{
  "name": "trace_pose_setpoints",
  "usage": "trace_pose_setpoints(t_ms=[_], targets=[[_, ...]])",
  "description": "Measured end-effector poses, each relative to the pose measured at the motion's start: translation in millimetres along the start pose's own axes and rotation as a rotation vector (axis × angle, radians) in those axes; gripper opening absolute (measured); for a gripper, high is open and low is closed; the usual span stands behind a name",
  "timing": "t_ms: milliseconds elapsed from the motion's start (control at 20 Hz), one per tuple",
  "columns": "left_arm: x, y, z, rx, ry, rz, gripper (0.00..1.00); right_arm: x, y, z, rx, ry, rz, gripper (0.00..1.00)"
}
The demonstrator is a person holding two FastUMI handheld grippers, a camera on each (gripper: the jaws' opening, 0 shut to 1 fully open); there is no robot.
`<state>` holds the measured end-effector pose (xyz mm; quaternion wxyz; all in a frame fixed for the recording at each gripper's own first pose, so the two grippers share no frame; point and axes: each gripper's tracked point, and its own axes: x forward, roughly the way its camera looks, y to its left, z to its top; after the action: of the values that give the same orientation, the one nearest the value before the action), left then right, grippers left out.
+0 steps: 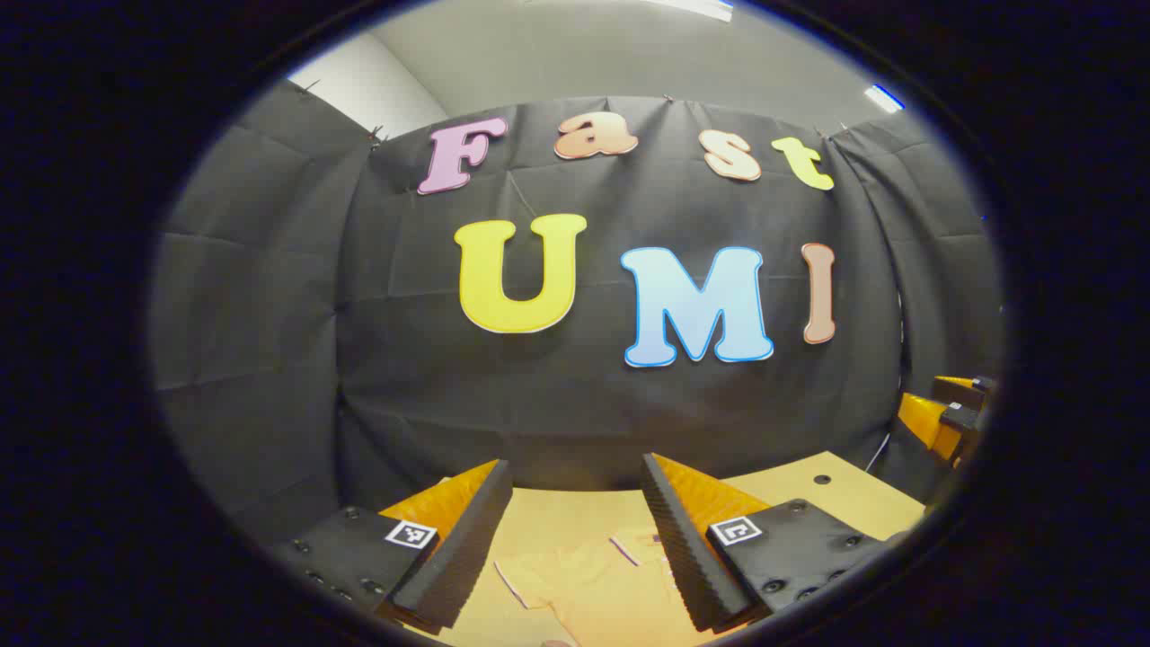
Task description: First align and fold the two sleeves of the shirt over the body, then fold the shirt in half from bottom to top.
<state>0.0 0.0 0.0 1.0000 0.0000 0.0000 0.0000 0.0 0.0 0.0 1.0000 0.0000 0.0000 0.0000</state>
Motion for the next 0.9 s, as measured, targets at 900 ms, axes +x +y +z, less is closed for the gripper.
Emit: trace_pose_setpoints(t_ms=[900], targets=[[8.5, -9.7, -1.7, 0.026, 0.021, 0.002, 0.93, 15.6, -4.4, -21.5, -0.02, 0.079, 0.07, 0.96]])
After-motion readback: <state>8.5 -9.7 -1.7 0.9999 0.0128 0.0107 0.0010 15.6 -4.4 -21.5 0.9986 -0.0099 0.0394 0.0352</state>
